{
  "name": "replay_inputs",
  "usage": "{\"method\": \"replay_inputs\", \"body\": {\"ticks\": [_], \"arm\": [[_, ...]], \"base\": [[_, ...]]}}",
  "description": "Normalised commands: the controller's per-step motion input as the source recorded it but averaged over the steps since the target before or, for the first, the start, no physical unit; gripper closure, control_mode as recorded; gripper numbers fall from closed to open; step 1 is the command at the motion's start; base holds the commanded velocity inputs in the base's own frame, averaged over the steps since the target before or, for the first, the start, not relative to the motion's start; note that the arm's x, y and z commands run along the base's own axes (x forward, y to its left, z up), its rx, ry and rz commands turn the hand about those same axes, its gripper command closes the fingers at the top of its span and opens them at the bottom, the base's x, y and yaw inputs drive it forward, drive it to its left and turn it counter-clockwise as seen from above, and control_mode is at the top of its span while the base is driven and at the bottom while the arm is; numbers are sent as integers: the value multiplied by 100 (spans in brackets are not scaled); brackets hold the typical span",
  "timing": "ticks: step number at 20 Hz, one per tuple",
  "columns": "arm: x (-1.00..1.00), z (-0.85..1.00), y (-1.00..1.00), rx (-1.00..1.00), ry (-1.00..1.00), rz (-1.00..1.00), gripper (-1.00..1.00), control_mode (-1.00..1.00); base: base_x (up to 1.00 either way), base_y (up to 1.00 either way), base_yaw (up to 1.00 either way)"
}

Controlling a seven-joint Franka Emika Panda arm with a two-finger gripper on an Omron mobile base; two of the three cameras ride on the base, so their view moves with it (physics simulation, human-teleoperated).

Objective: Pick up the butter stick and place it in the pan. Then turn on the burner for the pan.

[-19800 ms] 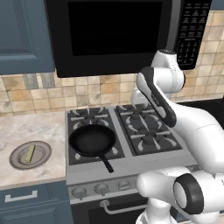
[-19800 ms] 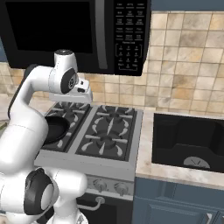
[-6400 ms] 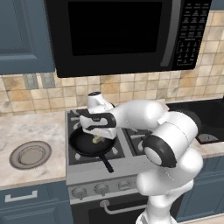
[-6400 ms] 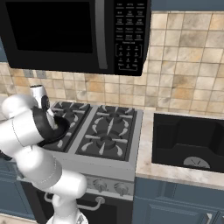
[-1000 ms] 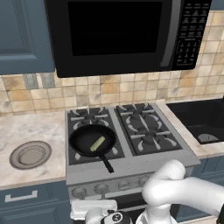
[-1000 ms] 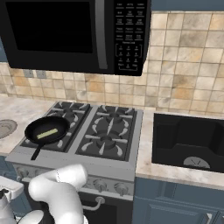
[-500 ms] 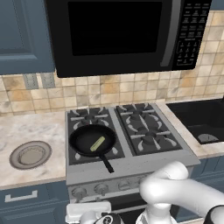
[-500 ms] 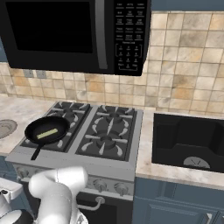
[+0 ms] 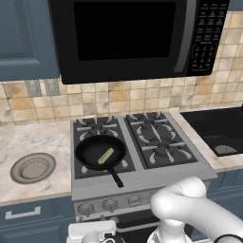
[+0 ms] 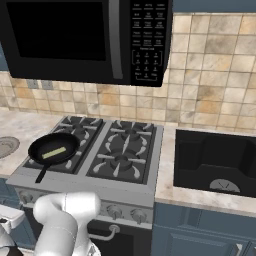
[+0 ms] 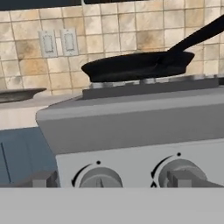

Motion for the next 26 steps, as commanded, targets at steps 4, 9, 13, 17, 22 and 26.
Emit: {"method": "replay_inputs", "body": {"ticks": [4, 9, 13, 17, 22, 26], "arm": [[3, -20, 0, 0, -9, 0, -100, -100], [12, -17, 0, 0, -9, 0, -100, -100], [19, -13, 0, 0, -9, 0, -100, -100], [19, -17, 0, 0, -8, 0, -100, -100], [19, -23, 0, 0, -7, 0, -100, -100], [20, -23, 0, 0, -3, 0, -100, -100]], "base": [[0, 0, 0], [0, 0, 0], [0, 0, 0], [0, 0, 0], [0, 0, 0], [0, 0, 0]]}}
